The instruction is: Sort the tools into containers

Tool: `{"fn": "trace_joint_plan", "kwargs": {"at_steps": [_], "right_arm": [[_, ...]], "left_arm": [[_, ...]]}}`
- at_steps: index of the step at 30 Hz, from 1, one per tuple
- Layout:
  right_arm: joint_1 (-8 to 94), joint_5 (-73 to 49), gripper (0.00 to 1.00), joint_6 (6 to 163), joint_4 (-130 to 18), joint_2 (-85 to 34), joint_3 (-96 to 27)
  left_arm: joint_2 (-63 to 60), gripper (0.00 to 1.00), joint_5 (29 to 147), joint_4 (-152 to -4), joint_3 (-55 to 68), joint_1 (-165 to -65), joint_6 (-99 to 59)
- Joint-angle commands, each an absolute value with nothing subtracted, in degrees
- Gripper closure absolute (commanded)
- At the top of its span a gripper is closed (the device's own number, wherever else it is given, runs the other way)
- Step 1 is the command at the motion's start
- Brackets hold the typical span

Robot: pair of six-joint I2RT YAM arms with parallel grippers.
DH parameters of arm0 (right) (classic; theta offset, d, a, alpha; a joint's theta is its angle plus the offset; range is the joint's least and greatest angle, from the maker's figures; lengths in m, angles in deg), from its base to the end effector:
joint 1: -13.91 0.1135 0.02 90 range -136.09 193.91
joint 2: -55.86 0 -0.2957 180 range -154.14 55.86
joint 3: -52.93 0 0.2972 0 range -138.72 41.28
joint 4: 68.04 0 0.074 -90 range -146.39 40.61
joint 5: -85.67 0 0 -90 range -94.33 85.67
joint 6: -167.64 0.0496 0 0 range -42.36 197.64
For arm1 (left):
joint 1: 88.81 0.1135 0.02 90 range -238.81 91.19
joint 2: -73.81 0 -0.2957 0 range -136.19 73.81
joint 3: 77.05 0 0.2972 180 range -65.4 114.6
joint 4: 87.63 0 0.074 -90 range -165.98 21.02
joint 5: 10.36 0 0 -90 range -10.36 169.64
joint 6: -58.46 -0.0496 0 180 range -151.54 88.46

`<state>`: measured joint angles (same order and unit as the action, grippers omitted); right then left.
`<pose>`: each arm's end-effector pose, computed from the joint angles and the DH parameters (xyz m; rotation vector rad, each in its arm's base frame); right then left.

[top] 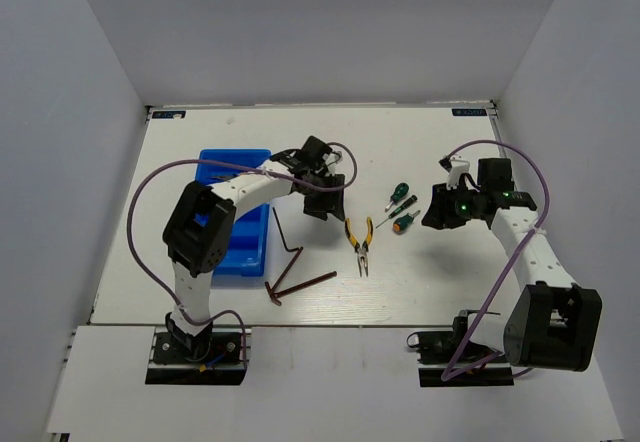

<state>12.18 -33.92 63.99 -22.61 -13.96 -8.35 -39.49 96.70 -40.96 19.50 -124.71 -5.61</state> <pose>0.2814 0.0160 0.2522 -0.4554 2.3717 0.5251 0.3770 -0.2908 0.1908 0.3435 2.7917 -0.7028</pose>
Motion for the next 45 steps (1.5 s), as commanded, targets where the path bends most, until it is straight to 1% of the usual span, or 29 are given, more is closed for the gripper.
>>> {"fn": "trace_joint_plan", "kwargs": {"at_steps": [1, 2, 3, 7, 10, 12, 13, 14, 15, 16, 20, 21, 23, 24, 30, 35, 39, 41, 42, 44, 45], "right_arm": [[12.2, -33.1, 0.62, 64.6, -21.3, -13.8, -10.6], [12.2, -33.1, 0.62, 64.7, -21.3, -14.0, -10.7], [12.2, -33.1, 0.62, 64.8, -21.4, -14.2, -10.6], [12.2, -33.3, 0.62, 64.8, -21.5, -14.4, -10.7], [12.1, -33.4, 0.62, 64.6, -21.4, -14.3, -10.7], [12.1, -33.6, 0.62, 64.5, -21.7, -13.8, -10.6], [12.1, -33.5, 0.62, 64.6, -21.7, -13.7, -10.5], [12.1, -33.5, 0.62, 64.6, -21.7, -13.7, -10.5], [12.1, -33.6, 0.62, 64.6, -21.7, -13.5, -10.5], [12.1, -33.5, 0.62, 64.7, -21.7, -13.4, -10.6], [12.0, -33.7, 0.62, 64.6, -21.7, -12.5, -10.3], [11.9, -33.8, 0.62, 64.5, -21.8, -12.3, -10.2], [11.9, -33.9, 0.62, 64.6, -22.0, -11.8, -10.1], [12.0, -34.0, 0.62, 64.6, -22.1, -11.6, -10.0], [11.8, -34.4, 0.62, 64.6, -22.3, -10.9, -9.9], [11.8, -34.4, 0.62, 64.5, -22.2, -10.4, -9.9], [11.6, -34.5, 0.62, 64.4, -22.4, -10.2, -9.8], [11.6, -34.6, 0.62, 64.5, -22.4, -10.1, -9.9], [11.7, -34.7, 0.62, 64.5, -22.2, -10.1, -9.9], [11.7, -34.7, 0.62, 64.5, -22.4, -9.8, -9.8], [11.6, -34.7, 0.62, 64.5, -22.4, -10.0, -9.8]], "left_arm": [[-33.4, 0.34, 92.7, -40.8, 20.8, -125.5, -2.7], [-33.4, 0.32, 91.5, -41.3, 20.8, -127.1, -2.2], [-33.4, 0.13, 90.4, -40.7, 21.7, -127.9, -1.5], [-38.5, 0.13, 87.6, -37.3, 25.4, -131.2, -1.5], [-40.4, 0.27, 81.9, -37.3, 27.0, -134.2, -1.0], [-44.0, 0.37, 79.2, -33.8, 31.0, -135.7, -0.3], [-45.4, 0.39, 77.1, -32.4, 32.7, -137.0, 0.3], [-46.5, 0.44, 75.6, -29.5, 35.2, -137.0, 1.2], [-48.3, 0.53, 74.6, -28.4, 36.1, -137.8, 2.1], [-48.8, 0.57, 73.4, -27.4, 36.1, -137.8, 4.4], [-47.9, 0.57, 70.5, -27.4, 33.8, -138.3, 8.5], [-47.3, 0.56, 70.0, -28.3, 33.0, -138.3, 9.2], [-46.3, 0.49, 68.4, -28.3, 31.8, -138.3, 11.3], [-45.7, 0.48, 68.4, -28.3, 31.0, -138.3, 11.4], [-45.2, 0.47, 66.8, -28.1, 31.0, -139.3, 12.6], [-47.8, 0.47, 66.8, -26.8, 31.5, -140.6, 15.3], [-50.1, 0.50, 65.7, -25.1, 32.2, -141.7, 18.6], [-51.0, 0.50, 65.1, -23.3, 33.5, -141.7, 19.4], [-51.0, 0.54, 64.4, -22.6, 34.0, -141.7, 20.3], [-51.6, 0.58, 64.4, -22.0, 34.0, -142.2, 20.3], [-52.1, 0.65, 63.8, -22.0, 34.0, -142.2, 20.8]]}}
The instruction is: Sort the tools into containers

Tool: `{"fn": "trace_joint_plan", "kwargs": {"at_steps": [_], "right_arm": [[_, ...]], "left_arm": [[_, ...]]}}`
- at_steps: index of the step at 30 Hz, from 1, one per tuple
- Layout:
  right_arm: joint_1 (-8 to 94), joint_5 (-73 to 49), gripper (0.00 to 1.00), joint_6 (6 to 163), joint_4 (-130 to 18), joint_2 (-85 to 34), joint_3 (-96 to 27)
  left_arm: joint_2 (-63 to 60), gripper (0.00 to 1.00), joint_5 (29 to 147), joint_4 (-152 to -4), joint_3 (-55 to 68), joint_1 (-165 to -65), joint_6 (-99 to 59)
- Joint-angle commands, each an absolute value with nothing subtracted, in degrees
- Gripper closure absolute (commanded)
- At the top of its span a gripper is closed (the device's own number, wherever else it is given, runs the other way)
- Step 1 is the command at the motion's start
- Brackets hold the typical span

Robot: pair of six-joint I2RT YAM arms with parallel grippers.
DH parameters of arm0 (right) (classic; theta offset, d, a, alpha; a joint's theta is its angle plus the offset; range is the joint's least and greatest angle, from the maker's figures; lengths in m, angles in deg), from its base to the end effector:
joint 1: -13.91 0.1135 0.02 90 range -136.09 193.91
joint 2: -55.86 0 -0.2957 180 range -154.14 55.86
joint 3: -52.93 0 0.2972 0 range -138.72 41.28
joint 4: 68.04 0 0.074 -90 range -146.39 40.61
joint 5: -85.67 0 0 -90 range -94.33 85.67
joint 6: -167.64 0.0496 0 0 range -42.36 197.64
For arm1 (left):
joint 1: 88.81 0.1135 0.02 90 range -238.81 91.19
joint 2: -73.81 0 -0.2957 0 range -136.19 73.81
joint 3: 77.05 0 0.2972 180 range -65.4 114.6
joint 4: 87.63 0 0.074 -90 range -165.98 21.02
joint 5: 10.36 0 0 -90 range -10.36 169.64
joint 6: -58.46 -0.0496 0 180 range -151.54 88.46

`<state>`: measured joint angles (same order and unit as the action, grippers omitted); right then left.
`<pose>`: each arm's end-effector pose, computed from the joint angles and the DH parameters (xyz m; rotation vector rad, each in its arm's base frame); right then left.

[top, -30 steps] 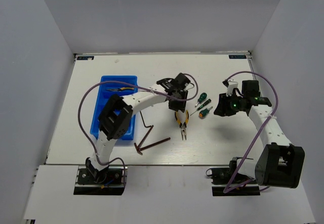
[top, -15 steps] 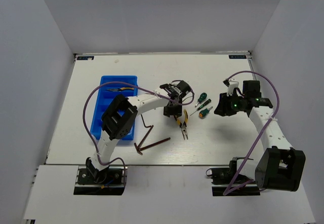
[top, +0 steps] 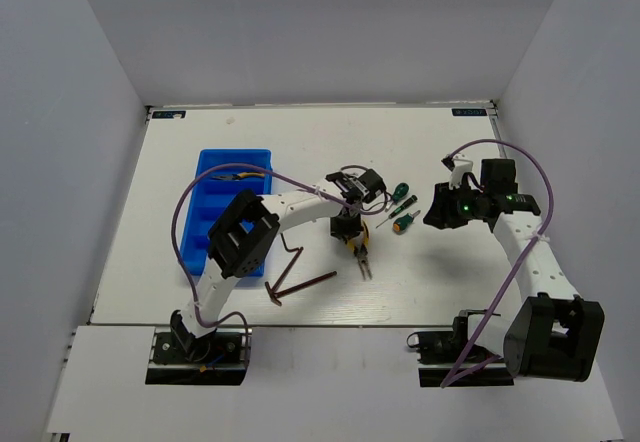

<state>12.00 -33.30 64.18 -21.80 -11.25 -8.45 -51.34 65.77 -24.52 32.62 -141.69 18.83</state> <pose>0.2737 0.0149 0.2638 -0.4499 2.3443 0.4992 0.3117 -0.3922 0.1562 0.0276 2.8293 -0.0079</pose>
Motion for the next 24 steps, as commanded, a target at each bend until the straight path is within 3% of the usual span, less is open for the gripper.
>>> {"fn": "trace_joint_plan", "kwargs": {"at_steps": [1, 5, 10, 11, 12, 13, 14, 16, 17, 18, 19, 20, 24], "right_arm": [[11.6, -34.8, 0.62, 64.6, -22.4, -9.8, -9.7], [11.5, -35.0, 0.62, 64.5, -22.4, -9.5, -9.6], [11.2, -35.5, 0.62, 64.5, -22.4, -9.2, -9.6], [11.2, -35.7, 0.33, 64.3, -22.2, -9.1, -9.5], [11.3, -35.9, 0.19, 64.1, -22.2, -9.1, -9.5], [11.1, -36.2, 0.11, 64.0, -22.3, -8.9, -9.5], [11.1, -36.5, 0.10, 63.7, -22.4, -8.9, -9.5], [11.1, -37.3, 0.23, 63.1, -22.0, -8.7, -9.3], [11.2, -38.1, 0.39, 63.0, -21.7, -8.6, -9.3], [11.0, -38.3, 0.71, 63.0, -21.8, -8.6, -9.4], [11.0, -38.3, 0.82, 63.1, -21.7, -8.4, -9.3], [11.0, -38.4, 0.88, 63.1, -21.8, -8.5, -9.4], [10.8, -38.3, 0.86, 63.1, -21.8, -8.3, -9.3]], "left_arm": [[-52.1, 0.67, 63.8, -22.0, 33.3, -142.2, 20.8], [-52.7, 0.77, 64.4, -22.7, 32.8, -142.8, 21.4], [-51.3, 1.00, 65.1, -24.1, 32.8, -142.8, 20.8], [-50.3, 1.00, 65.1, -24.8, 32.8, -142.8, 20.8], [-49.3, 1.00, 65.1, -25.6, 32.8, -142.8, 19.4], [-48.4, 1.00, 65.1, -26.8, 33.6, -142.8, 18.5], [-46.6, 1.00, 65.6, -26.8, 34.3, -142.0, 17.5], [-44.9, 1.00, 65.6, -27.3, 37.2, -141.4, 15.5], [-43.5, 1.00, 64.5, -27.3, 39.8, -140.8, 14.6], [-43.0, 1.00, 63.0, -26.5, 41.3, -140.3, 12.9], [-42.5, 1.00, 59.8, -25.4, 42.9, -140.3, 11.7], [-42.5, 1.00, 58.0, -24.3, 45.8, -139.7, 10.9], [-39.8, 1.00, 51.6, -22.9, 47.7, -136.5, 6.0]]}}
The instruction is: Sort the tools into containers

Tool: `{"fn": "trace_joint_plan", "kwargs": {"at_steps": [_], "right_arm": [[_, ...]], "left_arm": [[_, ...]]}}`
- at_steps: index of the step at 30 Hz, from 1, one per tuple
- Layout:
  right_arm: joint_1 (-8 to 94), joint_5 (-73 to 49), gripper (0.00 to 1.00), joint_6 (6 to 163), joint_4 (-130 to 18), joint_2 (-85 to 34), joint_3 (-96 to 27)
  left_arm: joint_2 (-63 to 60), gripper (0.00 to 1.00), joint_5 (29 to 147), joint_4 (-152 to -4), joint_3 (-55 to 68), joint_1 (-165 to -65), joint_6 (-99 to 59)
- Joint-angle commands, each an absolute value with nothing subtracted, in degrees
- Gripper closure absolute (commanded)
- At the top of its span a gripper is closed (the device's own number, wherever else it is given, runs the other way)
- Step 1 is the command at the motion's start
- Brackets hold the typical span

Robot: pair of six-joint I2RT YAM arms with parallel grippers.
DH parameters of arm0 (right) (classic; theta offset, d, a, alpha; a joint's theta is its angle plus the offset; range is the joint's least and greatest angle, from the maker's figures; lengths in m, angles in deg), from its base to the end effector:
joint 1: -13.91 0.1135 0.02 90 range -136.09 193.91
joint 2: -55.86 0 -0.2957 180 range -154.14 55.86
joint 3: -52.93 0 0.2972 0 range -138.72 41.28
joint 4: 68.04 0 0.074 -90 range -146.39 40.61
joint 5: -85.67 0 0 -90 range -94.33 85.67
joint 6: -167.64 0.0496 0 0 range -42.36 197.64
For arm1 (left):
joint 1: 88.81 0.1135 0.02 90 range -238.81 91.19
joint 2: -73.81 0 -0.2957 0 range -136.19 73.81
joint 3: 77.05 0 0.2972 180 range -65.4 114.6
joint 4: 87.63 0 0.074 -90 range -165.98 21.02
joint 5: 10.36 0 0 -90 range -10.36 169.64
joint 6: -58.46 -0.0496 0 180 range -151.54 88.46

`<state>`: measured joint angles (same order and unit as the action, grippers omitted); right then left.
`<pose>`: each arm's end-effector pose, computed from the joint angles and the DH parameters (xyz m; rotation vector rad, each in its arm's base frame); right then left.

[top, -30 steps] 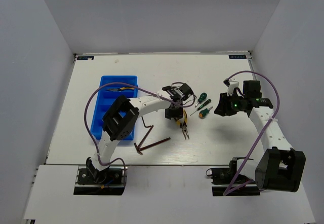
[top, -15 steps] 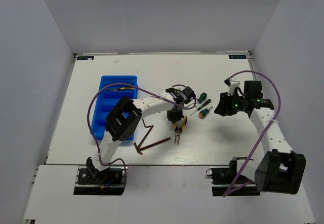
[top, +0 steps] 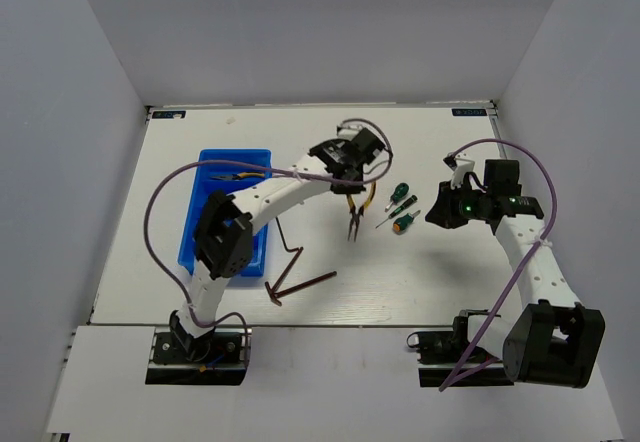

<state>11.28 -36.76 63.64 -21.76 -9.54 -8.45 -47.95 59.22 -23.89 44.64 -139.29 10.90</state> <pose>0.2683 0.0143 0.2724 -0.4737 2.2919 0.5483 0.3481 -0.3948 0.2564 0.0728 2.5730 -0.1146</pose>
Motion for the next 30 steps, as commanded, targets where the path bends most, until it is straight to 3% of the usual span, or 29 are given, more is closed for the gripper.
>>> {"fn": "trace_joint_plan", "kwargs": {"at_steps": [1, 15, 30], "right_arm": [[10.7, -38.2, 0.85, 63.0, -21.8, -8.3, -9.2], [10.6, -38.9, 0.83, 62.8, -21.8, -8.7, -9.0], [10.6, -39.5, 0.83, 62.6, -21.7, -10.6, -9.1]], "left_arm": [[-38.3, 1.00, 48.9, -23.6, 47.7, -135.0, 4.0], [-34.0, 1.00, 23.3, -34.0, 44.1, -121.4, -16.1], [-23.9, 1.00, 28.8, -74.4, 16.2, -111.3, -42.4]]}}
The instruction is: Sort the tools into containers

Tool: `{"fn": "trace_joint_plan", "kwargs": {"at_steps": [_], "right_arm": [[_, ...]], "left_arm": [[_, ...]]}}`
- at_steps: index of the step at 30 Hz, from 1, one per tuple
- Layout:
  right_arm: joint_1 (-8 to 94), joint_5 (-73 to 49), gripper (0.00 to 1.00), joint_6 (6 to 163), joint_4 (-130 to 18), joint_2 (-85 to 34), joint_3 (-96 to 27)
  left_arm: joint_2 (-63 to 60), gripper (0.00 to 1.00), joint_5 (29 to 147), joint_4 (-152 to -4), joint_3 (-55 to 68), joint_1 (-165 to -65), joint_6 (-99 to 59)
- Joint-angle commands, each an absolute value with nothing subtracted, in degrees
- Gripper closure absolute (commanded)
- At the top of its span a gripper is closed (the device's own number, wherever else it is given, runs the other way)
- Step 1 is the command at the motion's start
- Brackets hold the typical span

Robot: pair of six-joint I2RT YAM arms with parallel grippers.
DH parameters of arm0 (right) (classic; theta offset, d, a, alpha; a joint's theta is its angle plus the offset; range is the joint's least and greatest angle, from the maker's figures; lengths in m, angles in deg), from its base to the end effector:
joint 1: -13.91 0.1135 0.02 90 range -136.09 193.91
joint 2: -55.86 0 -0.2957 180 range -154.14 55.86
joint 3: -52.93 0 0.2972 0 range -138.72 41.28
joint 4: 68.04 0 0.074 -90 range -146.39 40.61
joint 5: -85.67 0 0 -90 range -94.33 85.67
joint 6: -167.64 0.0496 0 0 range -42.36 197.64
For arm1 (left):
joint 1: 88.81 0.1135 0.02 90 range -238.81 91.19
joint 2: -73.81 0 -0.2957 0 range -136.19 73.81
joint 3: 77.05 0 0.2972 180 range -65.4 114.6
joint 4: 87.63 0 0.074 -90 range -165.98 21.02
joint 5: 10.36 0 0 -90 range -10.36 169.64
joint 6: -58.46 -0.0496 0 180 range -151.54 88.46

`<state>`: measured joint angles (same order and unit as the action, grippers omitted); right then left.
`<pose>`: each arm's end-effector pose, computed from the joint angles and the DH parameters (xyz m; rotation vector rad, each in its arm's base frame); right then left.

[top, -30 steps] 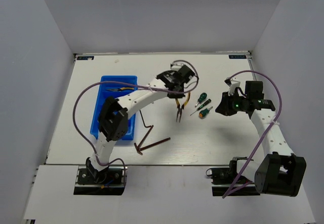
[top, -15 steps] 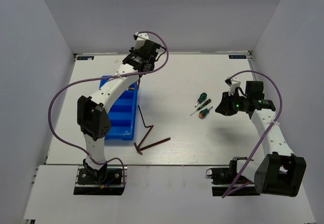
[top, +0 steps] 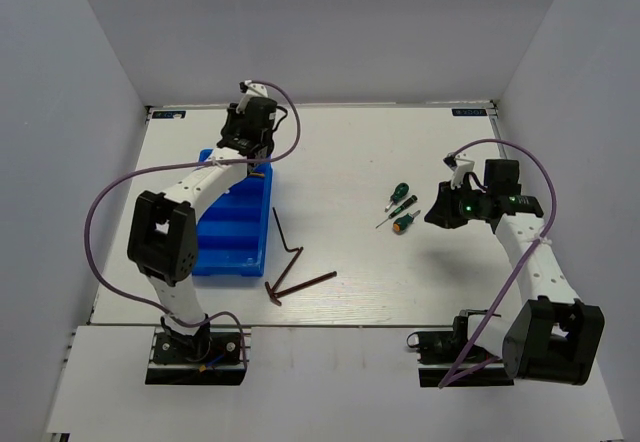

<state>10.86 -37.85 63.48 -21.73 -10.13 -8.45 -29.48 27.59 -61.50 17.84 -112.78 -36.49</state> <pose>0.2697 0.0131 0.2702 -0.4733 2.2942 0.5699 0.4436 -0.1544 0.2986 0.0022 2.0064 0.7670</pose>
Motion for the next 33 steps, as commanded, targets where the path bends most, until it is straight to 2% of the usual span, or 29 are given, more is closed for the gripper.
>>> {"fn": "trace_joint_plan", "kwargs": {"at_steps": [1, 21, 33], "right_arm": [[10.4, -39.6, 0.83, 62.6, -21.7, -10.8, -9.1], [10.5, -40.2, 0.82, 61.9, -20.6, -13.9, -9.5], [10.4, -40.0, 0.82, 61.7, -20.6, -15.1, -9.5]], "left_arm": [[-23.9, 1.00, 29.7, -75.3, 16.2, -111.3, -43.0], [-18.6, 1.00, 51.8, -106.2, -4.8, -107.8, -61.5], [-21.1, 1.00, 58.2, -111.8, -8.7, -106.2, -62.0]]}}
